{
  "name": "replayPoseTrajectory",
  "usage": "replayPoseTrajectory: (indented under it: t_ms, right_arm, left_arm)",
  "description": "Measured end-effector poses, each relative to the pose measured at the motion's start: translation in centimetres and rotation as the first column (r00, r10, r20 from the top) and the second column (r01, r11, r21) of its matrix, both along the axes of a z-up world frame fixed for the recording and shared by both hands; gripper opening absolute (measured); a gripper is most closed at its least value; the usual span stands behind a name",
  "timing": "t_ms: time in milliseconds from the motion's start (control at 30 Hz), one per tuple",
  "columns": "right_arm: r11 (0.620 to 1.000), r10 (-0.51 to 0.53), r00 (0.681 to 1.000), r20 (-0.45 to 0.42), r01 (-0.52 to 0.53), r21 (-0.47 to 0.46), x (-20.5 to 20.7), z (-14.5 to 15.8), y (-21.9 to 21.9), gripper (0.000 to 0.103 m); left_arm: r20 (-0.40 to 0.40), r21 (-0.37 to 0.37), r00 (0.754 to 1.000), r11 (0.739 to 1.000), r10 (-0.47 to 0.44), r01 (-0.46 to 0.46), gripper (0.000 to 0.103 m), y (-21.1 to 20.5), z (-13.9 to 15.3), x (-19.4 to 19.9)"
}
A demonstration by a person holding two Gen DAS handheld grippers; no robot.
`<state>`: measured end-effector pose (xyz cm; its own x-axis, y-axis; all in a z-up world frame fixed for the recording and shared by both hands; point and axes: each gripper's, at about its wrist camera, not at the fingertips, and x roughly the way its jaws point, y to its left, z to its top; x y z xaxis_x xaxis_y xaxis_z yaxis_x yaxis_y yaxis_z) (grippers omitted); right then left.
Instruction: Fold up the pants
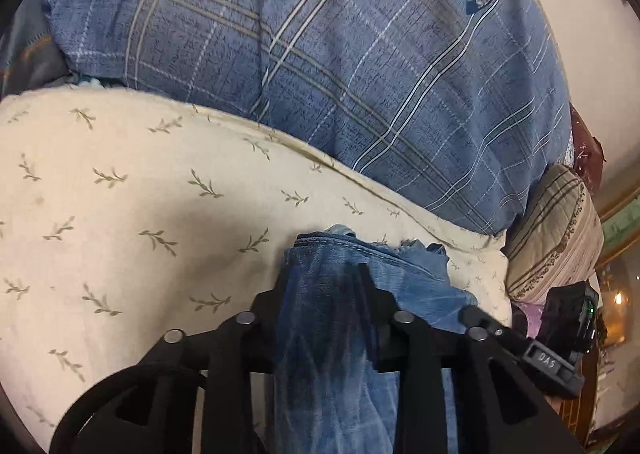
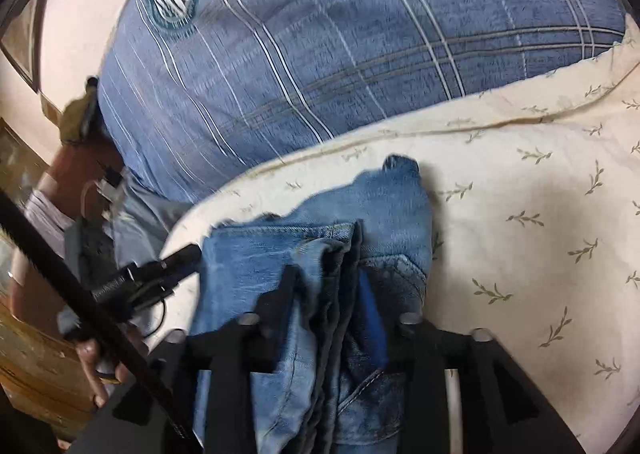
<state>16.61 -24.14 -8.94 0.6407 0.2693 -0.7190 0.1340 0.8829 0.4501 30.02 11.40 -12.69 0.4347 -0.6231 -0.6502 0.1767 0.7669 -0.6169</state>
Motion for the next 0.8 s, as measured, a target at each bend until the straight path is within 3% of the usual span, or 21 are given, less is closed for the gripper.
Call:
replayPoseTrajectory:
  t_ms: [33,133,167,267,333,400,467,533,633,700,733,800]
  right_arm:
    - [1.000,-0.006,1.000,0.010,0.006,-0.010,-0.1,0.3,0.0,0.045]
    - [1.000,-0.007,1.000,0.012,0.007,-0.017,0.1,0.5,-0.1,0.045]
    - [1.000,-0.009,1.000,0.002,0.009,-0.018,0.3,0.3,-0.1,0.039]
    - [1.000,0.015,0.999,-0.030,-0.016,-0.026,0.8,-0.7,0.1,0.014]
    - [0.998,0.005,1.000,-0.025,-0.006,-0.056,0.8,-0.7,0.4,0.011]
    - [0.994,0.014,1.000,0.007,-0.013,-0.110,0.5,0.3,1.1,0.008]
    - [0.991,0.009,1.000,-0.016,-0.011,-0.134,0.9,-0.1,1.1,0.008]
    - [0.997,-0.007,0.998,-0.057,0.003,-0.080,1.2,-1.4,0.3,0.015]
    - [1.000,-0.001,0.998,-0.060,-0.001,-0.031,0.3,-0.3,-0.3,0.036]
    - [1.000,-0.012,1.000,-0.018,0.012,-0.010,-1.1,1.3,-0.7,0.077]
    - [0.999,-0.033,0.999,-0.006,0.033,-0.009,-1.8,1.8,-1.0,0.081]
    - [0.998,-0.051,0.999,-0.001,0.051,0.026,-3.4,1.9,-1.4,0.081]
  left_arm:
    - [-0.001,0.004,1.000,1.000,0.000,0.000,0.041,0.1,0.3,-0.2]
    - [-0.016,-0.004,1.000,1.000,-0.014,0.014,0.042,0.3,0.5,-0.6]
    - [-0.028,-0.001,0.999,1.000,-0.020,0.020,0.042,0.1,0.2,-0.6]
    - [-0.047,0.019,0.998,0.999,-0.047,0.048,0.036,-1.0,-0.9,0.0]
    - [-0.035,0.018,0.999,0.999,-0.036,0.037,0.024,-1.3,-1.3,0.2]
    - [-0.011,0.037,0.999,0.999,-0.033,0.034,0.022,-1.9,-1.1,0.1]
    - [0.014,0.079,0.999,0.996,-0.039,0.037,0.022,-2.5,-1.1,-0.1]
    - [0.023,0.083,0.999,0.995,-0.050,0.048,0.024,-2.5,-1.0,-0.3]
    - [0.018,0.074,0.999,0.996,-0.051,0.049,0.036,-1.6,0.6,-1.2]
    - [0.052,0.088,0.997,0.995,-0.052,0.048,0.047,-0.8,1.9,-2.4]
    - [0.061,0.099,0.997,0.994,-0.054,0.048,0.053,-0.5,2.4,-3.0]
    - [0.065,0.107,0.997,0.993,-0.047,0.040,0.057,0.4,2.5,-4.4]
